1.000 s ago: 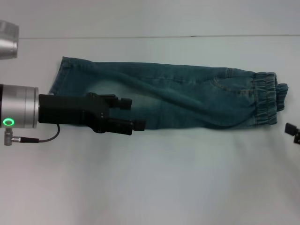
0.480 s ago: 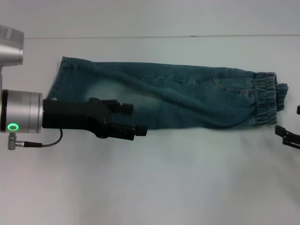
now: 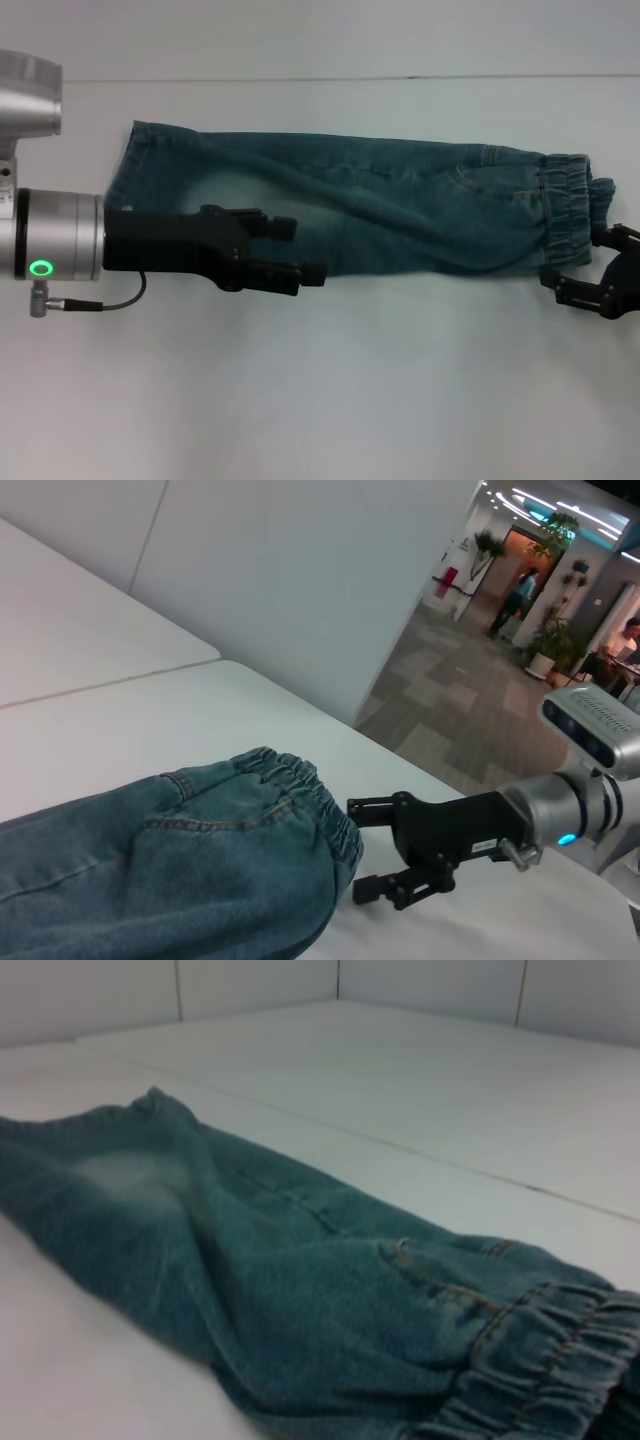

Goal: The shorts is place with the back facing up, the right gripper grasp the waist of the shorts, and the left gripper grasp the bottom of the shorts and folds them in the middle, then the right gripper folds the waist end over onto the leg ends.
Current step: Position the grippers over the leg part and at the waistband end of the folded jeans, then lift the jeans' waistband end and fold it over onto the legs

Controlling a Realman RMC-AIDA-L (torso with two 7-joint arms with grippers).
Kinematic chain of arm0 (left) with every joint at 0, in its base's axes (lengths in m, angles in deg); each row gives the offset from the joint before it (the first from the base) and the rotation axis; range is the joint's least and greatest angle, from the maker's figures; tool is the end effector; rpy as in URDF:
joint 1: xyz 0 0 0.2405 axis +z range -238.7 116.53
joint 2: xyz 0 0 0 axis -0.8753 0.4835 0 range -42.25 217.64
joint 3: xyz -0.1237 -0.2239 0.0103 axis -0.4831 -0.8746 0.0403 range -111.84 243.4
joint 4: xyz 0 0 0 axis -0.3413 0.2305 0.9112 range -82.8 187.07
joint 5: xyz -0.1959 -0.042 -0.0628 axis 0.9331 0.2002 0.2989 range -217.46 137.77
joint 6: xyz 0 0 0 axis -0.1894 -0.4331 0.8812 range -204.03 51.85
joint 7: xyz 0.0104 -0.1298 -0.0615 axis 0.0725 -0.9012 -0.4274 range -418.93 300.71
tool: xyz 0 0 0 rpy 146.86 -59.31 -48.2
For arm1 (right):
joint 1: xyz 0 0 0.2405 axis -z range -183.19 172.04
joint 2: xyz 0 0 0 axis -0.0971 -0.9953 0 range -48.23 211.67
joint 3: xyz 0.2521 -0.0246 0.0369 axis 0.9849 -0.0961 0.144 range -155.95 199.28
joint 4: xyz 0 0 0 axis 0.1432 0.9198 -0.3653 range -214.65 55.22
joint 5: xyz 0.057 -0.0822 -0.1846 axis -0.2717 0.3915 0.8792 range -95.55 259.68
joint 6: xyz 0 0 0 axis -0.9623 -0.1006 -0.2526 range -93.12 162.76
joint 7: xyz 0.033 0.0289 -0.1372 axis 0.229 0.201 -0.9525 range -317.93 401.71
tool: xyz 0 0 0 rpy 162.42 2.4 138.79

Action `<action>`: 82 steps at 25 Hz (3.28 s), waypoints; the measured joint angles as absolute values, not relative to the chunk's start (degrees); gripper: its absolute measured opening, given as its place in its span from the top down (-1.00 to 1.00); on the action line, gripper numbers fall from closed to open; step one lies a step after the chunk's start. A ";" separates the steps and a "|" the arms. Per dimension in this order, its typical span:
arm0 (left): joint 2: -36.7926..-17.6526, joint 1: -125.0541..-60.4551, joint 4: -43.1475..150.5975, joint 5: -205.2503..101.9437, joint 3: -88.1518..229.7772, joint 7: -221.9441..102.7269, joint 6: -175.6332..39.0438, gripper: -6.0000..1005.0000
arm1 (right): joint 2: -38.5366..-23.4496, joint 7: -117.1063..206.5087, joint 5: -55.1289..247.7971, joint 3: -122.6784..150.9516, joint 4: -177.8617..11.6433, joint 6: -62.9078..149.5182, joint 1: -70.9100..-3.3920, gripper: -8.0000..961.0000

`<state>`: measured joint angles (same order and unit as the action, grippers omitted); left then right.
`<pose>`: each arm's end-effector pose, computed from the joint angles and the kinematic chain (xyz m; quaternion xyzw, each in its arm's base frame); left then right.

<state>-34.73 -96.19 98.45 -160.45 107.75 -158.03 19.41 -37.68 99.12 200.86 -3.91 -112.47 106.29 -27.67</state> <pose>-0.2126 0.3363 -0.0100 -0.9376 -0.2734 -0.2132 0.0257 0.3655 0.3035 0.0120 -0.9028 0.2252 0.1310 0.3421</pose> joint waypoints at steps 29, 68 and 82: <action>-36.21 -97.33 96.25 -160.27 112.54 -155.62 12.28 -0.80 | -36.42 102.85 201.58 -2.78 -115.38 118.70 -26.84 0.86; -36.93 -106.05 55.26 -131.82 112.61 -122.09 -15.52 0.90 | -37.83 131.11 188.73 -4.78 -140.49 140.24 -24.91 0.88; -36.93 -109.55 43.74 -129.81 106.41 -112.98 -14.14 0.90 | -34.79 130.77 189.92 -6.83 -130.64 132.42 -36.95 0.88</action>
